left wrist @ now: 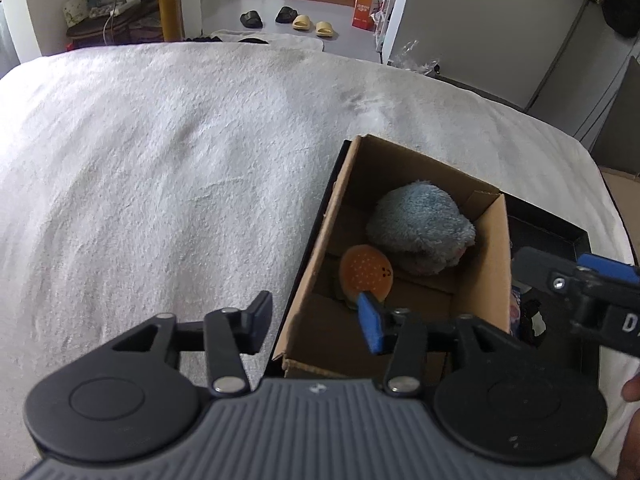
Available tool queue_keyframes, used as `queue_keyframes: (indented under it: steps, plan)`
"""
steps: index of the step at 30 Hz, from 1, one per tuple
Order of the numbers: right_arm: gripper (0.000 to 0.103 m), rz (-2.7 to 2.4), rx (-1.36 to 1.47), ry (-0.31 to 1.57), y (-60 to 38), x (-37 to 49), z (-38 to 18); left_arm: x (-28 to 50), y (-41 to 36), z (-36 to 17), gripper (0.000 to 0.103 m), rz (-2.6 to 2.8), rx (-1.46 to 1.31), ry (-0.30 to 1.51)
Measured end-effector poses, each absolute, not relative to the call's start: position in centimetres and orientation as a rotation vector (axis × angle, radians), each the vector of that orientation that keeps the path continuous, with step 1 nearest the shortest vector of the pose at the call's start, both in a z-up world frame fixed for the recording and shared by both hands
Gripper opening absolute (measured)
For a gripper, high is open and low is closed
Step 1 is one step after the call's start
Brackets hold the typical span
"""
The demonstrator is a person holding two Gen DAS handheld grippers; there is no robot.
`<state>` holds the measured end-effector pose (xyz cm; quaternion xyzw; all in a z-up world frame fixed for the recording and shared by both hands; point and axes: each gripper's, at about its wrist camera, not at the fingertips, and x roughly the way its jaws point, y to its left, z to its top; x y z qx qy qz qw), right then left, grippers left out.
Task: Organize soft objects
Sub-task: 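Move the right gripper over the tray toward the white plush pieces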
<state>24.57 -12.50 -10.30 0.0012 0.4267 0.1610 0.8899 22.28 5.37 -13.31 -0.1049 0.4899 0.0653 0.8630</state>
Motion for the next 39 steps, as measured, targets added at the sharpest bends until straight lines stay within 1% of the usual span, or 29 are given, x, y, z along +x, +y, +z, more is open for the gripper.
queue_keyframes:
  steps: [4,9,13,16,17,19,21,26,28,33,36,39]
  plan:
    - [0.090,0.318,0.027,0.879,-14.9,24.5,-9.8,22.2,4.3,-12.7,0.066,0.142,-0.188,1.020]
    - [0.091,0.282,0.033,0.887,-17.6,24.7,-9.9,22.2,3.4,-12.4,0.074,0.167,-0.157,1.007]
    - [0.091,0.270,0.049,0.898,-19.3,24.9,-10.4,22.4,2.8,-12.3,0.075,0.177,-0.147,1.014]
    - [0.090,0.260,0.075,0.896,-20.7,25.0,-10.8,22.2,2.6,-12.3,0.079,0.184,-0.134,1.010]
    - [0.089,0.256,0.085,0.898,-21.2,25.0,-11.0,22.2,2.5,-12.3,0.079,0.191,-0.130,1.012]
    - [0.082,0.247,0.113,0.914,-22.2,25.2,-11.7,22.3,2.2,-12.5,0.081,0.199,-0.114,1.018]
    - [0.077,0.241,0.152,0.927,-23.2,25.4,-12.6,22.4,1.9,-12.4,0.082,0.203,-0.100,1.019]
    - [0.076,0.215,0.224,0.959,-25.3,25.7,-14.4,22.8,0.9,-12.5,0.083,0.200,-0.058,1.026]
    - [0.073,0.211,0.251,0.978,-26.0,25.9,-15.1,23.1,0.5,-12.7,0.084,0.208,-0.038,1.034]
    - [0.071,0.210,0.299,1.018,-27.3,26.5,-16.7,23.8,-0.7,-12.8,0.084,0.224,0.002,1.049]
    - [0.068,0.201,0.326,1.043,-27.8,26.9,-17.6,24.1,-1.4,-12.9,0.084,0.227,0.027,1.053]
    - [0.068,0.207,0.336,1.050,-28.0,27.2,-18.3,24.5,-1.8,-13.1,0.084,0.231,0.039,1.060]
